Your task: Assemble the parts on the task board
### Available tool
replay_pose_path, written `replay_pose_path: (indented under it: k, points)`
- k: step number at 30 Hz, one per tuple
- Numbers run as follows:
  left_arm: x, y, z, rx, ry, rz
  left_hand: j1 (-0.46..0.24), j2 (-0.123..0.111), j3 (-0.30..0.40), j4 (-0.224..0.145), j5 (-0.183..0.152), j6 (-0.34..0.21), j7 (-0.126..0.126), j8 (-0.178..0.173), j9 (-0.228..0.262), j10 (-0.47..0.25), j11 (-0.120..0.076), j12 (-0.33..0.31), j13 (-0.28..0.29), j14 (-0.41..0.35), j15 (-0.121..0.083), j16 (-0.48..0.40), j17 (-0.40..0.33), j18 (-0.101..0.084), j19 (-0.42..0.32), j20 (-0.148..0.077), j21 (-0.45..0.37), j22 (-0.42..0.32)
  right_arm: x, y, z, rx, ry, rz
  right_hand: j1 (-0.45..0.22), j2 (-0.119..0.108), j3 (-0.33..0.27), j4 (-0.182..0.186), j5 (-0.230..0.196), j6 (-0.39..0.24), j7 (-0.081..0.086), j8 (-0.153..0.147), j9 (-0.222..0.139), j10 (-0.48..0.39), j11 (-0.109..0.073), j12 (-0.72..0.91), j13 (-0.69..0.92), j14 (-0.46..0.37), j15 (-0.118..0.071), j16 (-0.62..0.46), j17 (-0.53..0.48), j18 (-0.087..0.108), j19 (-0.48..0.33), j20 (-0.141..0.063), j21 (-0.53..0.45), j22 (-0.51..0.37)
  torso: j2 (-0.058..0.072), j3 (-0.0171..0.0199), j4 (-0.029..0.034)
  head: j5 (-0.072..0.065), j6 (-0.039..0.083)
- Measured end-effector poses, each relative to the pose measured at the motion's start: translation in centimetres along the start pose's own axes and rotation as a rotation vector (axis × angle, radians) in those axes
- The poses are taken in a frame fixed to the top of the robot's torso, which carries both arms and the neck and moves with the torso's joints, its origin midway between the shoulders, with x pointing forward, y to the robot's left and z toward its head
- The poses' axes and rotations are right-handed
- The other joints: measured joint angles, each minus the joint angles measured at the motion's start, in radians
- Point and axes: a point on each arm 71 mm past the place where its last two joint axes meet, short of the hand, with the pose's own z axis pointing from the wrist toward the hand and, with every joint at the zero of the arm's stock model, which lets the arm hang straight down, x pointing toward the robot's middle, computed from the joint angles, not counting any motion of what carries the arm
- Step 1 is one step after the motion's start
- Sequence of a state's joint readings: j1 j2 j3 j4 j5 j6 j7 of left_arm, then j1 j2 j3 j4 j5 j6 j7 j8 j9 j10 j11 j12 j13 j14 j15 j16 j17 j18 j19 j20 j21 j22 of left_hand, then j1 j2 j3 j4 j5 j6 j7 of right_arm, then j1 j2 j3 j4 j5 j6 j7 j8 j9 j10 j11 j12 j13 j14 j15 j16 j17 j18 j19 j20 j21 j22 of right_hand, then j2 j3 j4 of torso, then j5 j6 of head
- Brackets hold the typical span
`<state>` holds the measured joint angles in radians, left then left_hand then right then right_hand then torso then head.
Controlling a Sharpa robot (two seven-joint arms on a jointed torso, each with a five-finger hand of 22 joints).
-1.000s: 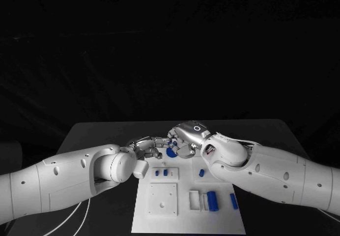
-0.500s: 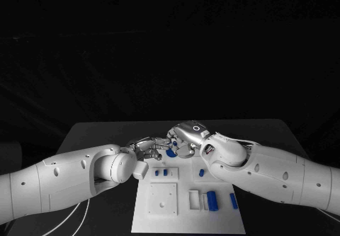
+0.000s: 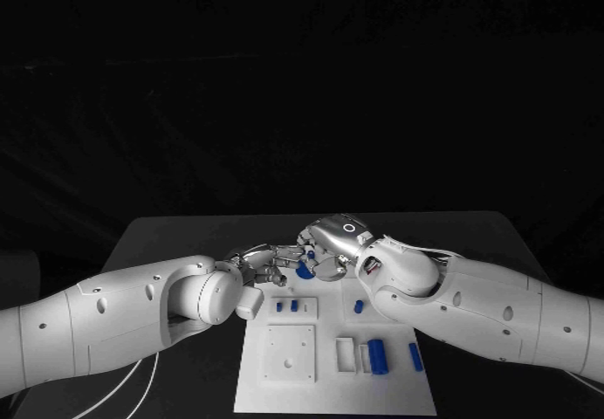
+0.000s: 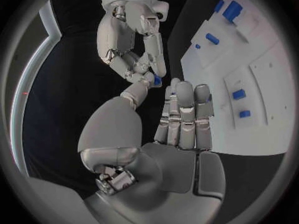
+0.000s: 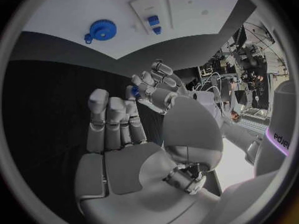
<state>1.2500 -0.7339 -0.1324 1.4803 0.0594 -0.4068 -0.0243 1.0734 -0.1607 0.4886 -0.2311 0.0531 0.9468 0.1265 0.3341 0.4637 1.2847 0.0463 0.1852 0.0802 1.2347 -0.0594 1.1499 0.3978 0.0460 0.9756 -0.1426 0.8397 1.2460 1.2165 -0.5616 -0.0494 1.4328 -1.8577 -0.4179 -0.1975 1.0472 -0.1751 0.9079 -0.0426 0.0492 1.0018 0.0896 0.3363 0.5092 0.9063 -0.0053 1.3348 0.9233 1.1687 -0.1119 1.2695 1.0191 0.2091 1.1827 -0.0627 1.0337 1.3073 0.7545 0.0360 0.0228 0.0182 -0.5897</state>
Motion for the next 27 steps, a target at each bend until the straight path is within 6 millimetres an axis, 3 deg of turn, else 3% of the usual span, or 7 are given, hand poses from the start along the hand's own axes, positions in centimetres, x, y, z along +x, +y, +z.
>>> replay_pose_path:
  k: [20,27]
  points:
    - [0.35,0.02,0.01,-0.001,0.012,0.002,-0.019,0.019,0.005,0.017,0.0,0.022,-0.011,0.006,-0.002,0.018,-0.004,-0.008,0.001,0.003,-0.003,-0.008,0.007,0.001,0.0,0.0,-0.004,0.003,0.05,0.35,0.24,-0.004,0.004,0.0,0.005,-0.003,0.003,0.003,0.0,0.0,0.0,-0.003,0.0,0.0,0.0,0.0,0.0,0.0,0.0,0.0,0.0,0.0,0.0,0.0,0.0,0.001,0.0,-0.0002,0.0003,-0.001,-0.003]
    - [0.33,-0.04,0.02,0.007,0.012,0.0,-0.012,0.043,0.01,0.019,0.008,0.029,-0.011,0.006,-0.004,0.025,-0.004,-0.012,0.002,0.003,-0.003,-0.012,0.011,0.001,0.0,0.0,-0.007,0.006,0.09,0.37,0.27,-0.005,0.007,-0.001,0.005,-0.003,0.003,0.003,0.0,0.0,0.0,0.0,0.0,0.0,0.0,0.0,0.0,0.0,0.0,0.0,0.0,0.0,0.0,0.0,0.0,0.001,0.0,-0.0002,0.0003,0.001,-0.003]
